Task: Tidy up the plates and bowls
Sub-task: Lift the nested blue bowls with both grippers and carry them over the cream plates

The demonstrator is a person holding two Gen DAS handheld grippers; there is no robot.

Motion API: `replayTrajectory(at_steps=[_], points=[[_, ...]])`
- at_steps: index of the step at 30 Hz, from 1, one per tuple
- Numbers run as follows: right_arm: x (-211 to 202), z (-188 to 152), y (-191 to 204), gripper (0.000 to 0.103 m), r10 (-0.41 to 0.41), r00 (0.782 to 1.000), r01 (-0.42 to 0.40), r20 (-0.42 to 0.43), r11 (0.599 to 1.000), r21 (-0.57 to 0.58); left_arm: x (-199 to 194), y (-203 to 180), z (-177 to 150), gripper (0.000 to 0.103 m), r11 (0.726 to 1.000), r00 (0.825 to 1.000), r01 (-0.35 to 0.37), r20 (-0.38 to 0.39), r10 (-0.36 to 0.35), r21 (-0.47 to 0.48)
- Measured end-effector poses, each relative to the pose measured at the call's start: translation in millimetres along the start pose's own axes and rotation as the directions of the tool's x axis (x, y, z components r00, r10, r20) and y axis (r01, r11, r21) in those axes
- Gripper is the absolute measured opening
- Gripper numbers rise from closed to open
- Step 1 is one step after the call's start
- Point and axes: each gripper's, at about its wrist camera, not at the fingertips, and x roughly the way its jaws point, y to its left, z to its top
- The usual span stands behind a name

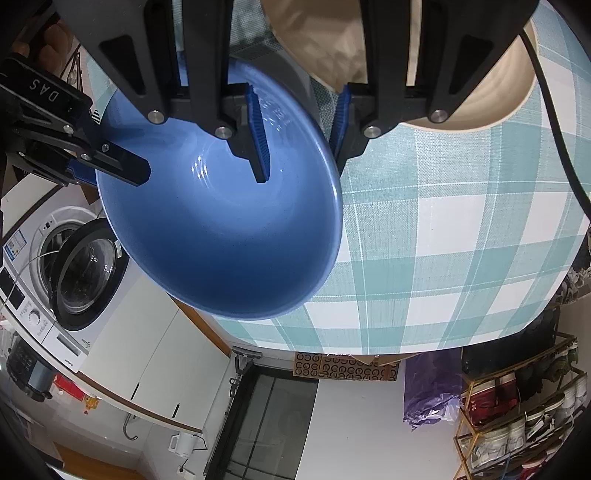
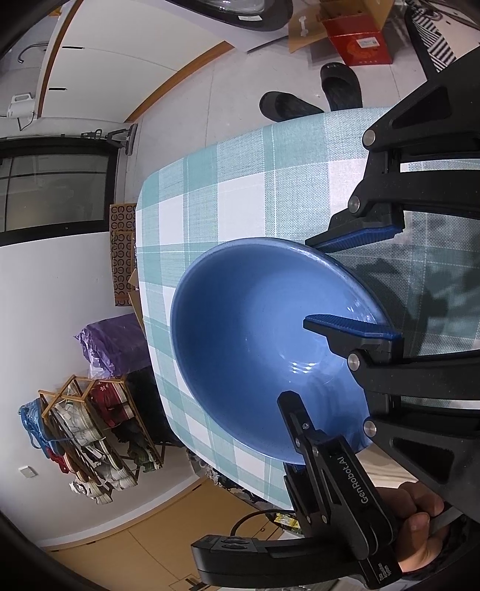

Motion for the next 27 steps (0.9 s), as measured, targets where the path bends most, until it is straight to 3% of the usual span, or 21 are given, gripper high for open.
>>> replayTrajectory(at_steps=[27], points=[[-59,-6,13,0.035,-0.003,0.995,0.003,0.103,1.000,-0.007,-52,-15,2,0.029,1.000,0.997,0.000,0.073,-0.002,0.031]])
